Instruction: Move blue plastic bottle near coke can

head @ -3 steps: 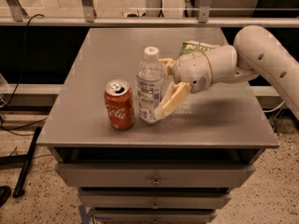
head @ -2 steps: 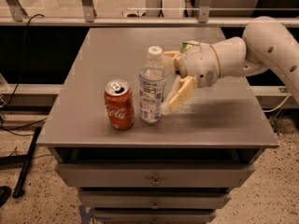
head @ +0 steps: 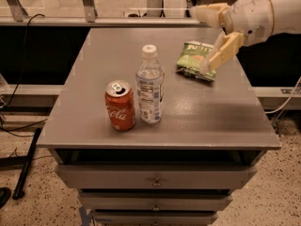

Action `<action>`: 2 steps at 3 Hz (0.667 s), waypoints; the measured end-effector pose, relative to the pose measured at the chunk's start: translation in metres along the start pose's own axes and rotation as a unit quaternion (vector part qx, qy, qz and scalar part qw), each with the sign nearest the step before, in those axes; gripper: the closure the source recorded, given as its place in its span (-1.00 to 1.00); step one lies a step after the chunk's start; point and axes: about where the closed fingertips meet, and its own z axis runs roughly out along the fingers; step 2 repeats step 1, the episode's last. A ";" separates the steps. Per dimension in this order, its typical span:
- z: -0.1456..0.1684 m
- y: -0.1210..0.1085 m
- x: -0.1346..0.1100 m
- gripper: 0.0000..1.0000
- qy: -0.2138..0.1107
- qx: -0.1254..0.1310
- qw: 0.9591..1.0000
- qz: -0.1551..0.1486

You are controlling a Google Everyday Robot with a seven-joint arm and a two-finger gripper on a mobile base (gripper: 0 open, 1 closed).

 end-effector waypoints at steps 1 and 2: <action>-0.016 -0.009 -0.012 -1.00 -0.004 0.021 1.000 -0.013; -0.016 -0.009 -0.012 -1.00 -0.004 0.021 1.000 -0.013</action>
Offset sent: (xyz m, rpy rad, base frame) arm 0.0000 0.0000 0.0000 0.0000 0.0000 0.0000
